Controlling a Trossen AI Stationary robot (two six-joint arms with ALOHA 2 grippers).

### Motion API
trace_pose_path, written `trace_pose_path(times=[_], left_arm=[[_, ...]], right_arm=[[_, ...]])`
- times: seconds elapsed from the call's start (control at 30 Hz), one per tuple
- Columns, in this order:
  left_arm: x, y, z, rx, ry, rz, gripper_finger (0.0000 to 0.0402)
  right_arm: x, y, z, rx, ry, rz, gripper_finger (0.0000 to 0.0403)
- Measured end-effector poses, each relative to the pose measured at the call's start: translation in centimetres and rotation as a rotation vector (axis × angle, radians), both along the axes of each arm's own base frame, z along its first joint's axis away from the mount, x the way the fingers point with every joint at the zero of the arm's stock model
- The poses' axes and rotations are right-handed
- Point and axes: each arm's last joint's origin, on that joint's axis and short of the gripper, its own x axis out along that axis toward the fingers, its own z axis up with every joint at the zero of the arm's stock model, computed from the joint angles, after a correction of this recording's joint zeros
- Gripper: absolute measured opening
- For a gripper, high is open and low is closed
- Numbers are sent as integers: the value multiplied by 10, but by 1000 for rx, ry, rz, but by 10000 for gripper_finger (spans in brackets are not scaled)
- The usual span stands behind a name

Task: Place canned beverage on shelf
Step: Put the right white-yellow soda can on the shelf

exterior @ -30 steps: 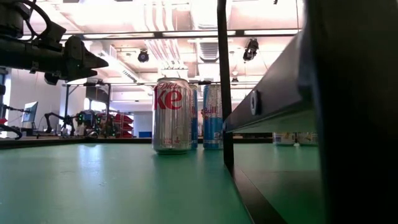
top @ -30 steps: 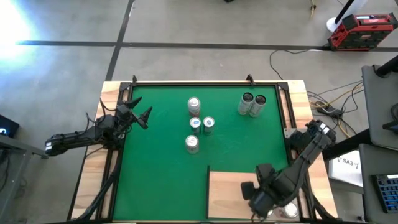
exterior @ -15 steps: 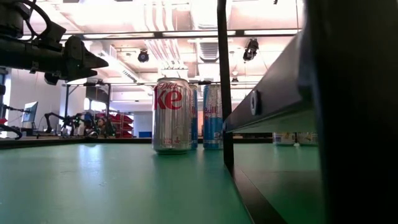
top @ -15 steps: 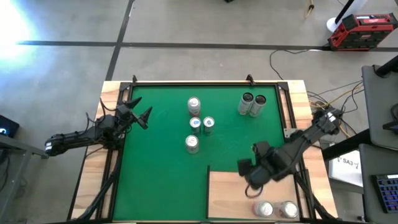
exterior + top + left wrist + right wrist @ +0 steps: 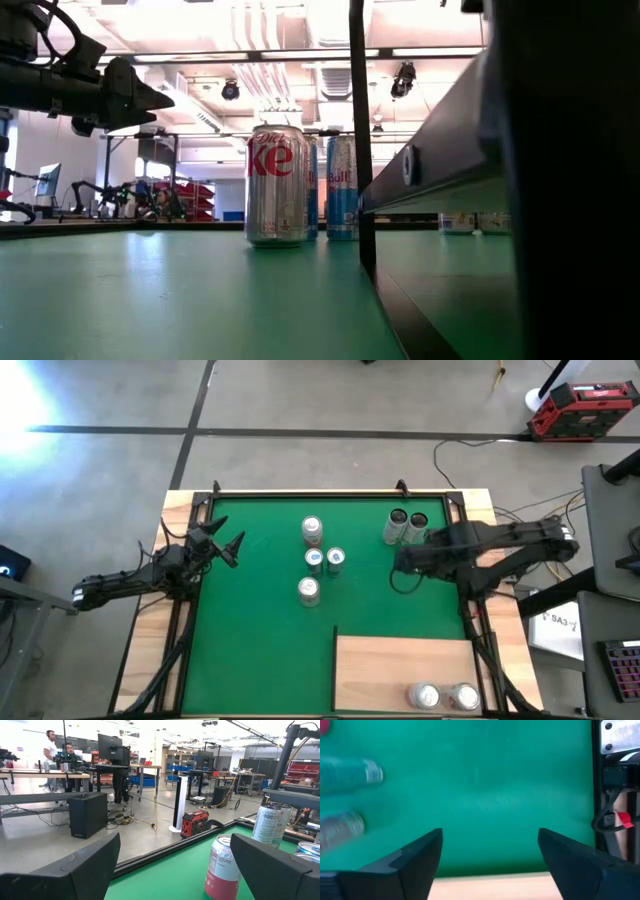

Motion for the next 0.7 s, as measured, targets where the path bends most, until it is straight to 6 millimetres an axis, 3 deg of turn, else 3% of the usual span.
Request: trace_pose_path(times=[0.3,0.5,0.7], left_arm=[[0,0,0,0,0,0,363],[0,0,0,0,0,-1,363],[0,0,0,0,0,0,363]], right_arm=[[13,-32,-9,9,18,-251,378],[15,-42,-10,5,-12,-469,382],[14,-64,-10,-60,-36,-555,382]])
